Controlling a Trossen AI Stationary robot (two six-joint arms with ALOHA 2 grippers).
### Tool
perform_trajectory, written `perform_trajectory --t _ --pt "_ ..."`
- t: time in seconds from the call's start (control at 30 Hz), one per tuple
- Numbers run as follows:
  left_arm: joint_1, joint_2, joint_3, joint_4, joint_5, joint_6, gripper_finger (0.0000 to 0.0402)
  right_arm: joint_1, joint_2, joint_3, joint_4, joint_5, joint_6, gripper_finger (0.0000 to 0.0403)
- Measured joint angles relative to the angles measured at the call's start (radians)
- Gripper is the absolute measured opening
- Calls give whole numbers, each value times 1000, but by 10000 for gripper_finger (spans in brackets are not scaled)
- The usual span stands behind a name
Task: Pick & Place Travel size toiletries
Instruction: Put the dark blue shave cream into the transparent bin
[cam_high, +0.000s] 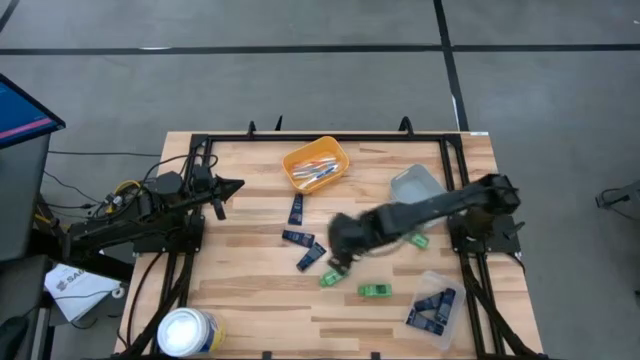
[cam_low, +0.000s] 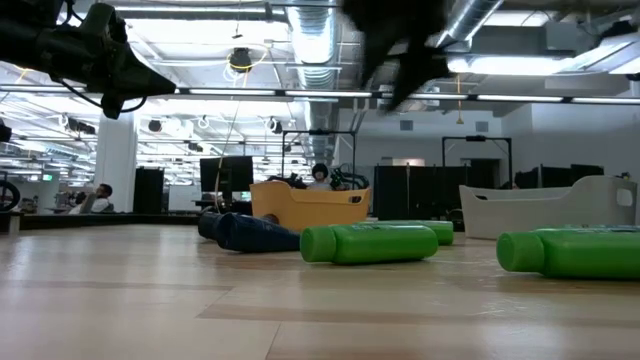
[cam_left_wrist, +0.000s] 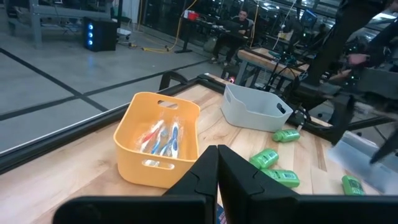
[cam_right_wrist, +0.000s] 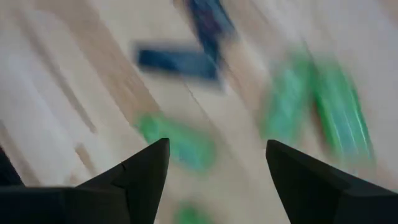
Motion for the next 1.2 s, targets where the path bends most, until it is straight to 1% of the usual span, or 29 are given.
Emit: perform_trajectory --t 0.13,0.2,0.3,0.4,0.57,0.73,0.83,0.97,1.2 --pt "0 4 0 -2 0 0 2 -57 116 83 131 -25 -393 260" --pt "0 11 0 2 0 0 2 -75 179 144 126 -30 -546 260" --pt "0 18 0 1 0 0 2 -94 275 246 110 -61 -717 260" --pt "0 25 0 -4 0 0 2 -108 364 339 93 -124 -828 260" --pt "0 27 0 -1 0 0 2 -114 490 474 20 -184 -931 260" --pt "0 27 0 -1 0 0 2 -98 569 555 -27 -188 -1019 260" --pt "0 28 0 0 1 0 2 -90 596 578 -40 -192 -1047 260" --pt "0 33 0 -1 1 0 2 -82 614 578 -49 -221 -1050 260" --pt "0 37 0 0 0 -1 2 -95 613 564 -33 -211 -1050 254"
